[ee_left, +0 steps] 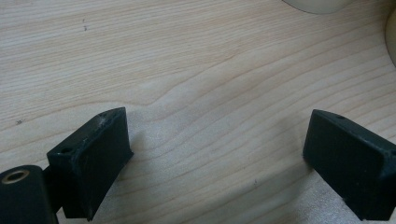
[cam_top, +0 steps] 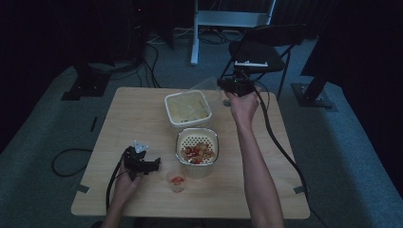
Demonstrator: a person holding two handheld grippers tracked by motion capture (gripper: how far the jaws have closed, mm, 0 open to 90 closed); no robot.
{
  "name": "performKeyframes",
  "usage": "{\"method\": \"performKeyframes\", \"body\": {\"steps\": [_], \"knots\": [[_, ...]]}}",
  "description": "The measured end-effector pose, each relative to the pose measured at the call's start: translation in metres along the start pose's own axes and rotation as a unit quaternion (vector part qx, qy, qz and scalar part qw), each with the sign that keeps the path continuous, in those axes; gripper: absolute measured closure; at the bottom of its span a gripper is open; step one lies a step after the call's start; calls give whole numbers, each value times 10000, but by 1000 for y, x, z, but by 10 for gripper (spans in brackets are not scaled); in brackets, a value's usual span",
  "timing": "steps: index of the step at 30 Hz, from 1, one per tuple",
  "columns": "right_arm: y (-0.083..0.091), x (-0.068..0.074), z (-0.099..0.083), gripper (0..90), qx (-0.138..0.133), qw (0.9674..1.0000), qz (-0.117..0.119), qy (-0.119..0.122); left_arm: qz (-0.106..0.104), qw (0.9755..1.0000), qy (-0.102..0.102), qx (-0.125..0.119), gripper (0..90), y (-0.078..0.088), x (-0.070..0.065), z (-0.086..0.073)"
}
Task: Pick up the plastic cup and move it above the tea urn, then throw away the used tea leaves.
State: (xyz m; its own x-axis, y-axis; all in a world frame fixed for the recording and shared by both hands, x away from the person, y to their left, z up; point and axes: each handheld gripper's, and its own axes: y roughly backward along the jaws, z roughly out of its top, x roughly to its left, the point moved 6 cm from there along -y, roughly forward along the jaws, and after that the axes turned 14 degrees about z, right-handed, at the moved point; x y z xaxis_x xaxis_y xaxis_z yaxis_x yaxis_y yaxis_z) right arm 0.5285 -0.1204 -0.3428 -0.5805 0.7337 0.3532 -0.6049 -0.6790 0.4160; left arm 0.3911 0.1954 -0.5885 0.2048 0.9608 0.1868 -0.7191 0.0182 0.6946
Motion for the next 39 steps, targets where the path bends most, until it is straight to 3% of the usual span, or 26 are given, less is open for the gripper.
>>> {"method": "performKeyframes", "body": {"steps": [7, 14, 24, 25, 29, 32, 39], "knots": [[12, -2, -14, 533, -22, 9998, 152, 139, 0, 10000, 1, -3, 80, 0, 0, 0], [20, -13, -51, 491, 223, 9990, 50, 376, 6, 10000, 1, -12, 80, 0, 0, 0], [39, -9, -92, 479, 392, 9955, -45, 856, -5, 10000, -21, -6, 81, 0, 0, 0], [51, -10, -107, 479, 378, 9955, -83, 859, -16, 10000, -27, -13, 81, 0, 0, 0], [63, -9, -122, 466, 400, 9949, -130, 912, -16, 10000, -34, 7, 80, 0, 1, 0], [74, -6, -140, 455, 511, 9922, -207, 1117, 1, 10000, -24, 79, 81, 2, 0, -1], [84, 1, -177, 456, 591, 9903, -169, 1246, -214, 9991, -289, 211, 81, 11, -5, -6]]}}
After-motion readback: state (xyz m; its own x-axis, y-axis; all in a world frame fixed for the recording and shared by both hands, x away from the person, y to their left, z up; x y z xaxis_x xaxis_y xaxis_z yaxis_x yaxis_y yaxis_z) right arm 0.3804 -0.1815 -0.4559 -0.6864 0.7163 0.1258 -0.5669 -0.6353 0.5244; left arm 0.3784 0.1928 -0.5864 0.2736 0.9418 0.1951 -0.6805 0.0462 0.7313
